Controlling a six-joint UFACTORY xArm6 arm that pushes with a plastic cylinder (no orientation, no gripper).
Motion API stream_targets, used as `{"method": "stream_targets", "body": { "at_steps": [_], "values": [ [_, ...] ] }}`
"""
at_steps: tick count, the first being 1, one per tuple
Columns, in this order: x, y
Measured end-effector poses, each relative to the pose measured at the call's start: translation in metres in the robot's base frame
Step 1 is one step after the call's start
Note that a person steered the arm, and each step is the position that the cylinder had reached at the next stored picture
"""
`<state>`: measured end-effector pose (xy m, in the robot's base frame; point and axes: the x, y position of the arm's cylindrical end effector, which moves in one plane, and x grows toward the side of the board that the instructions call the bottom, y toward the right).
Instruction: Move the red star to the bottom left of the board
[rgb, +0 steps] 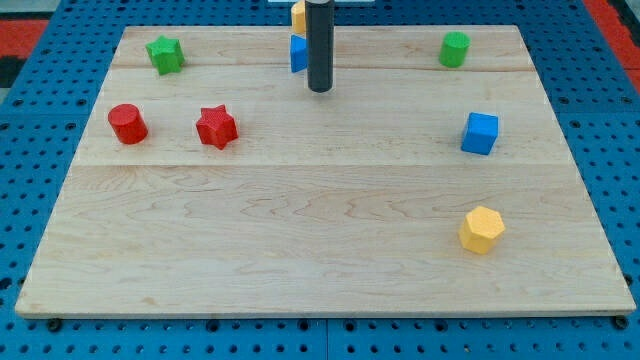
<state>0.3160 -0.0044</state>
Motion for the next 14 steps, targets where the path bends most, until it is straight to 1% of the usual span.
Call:
{"method": "stream_targets", "body": {
  "at_steps": [3, 4, 5, 6, 7, 8, 9, 10, 12, 14],
  "values": [
    [0.001, 0.0],
    [0.009, -0.001],
    [0.007, -0.01],
    [0.006, -0.035],
    [0.006, -0.078],
    [0.033, -0.089],
    [0.052, -0.119],
    [0.061, -0.138],
    [0.124, -0.176],
    [0.184, -0.187]
  ]
}}
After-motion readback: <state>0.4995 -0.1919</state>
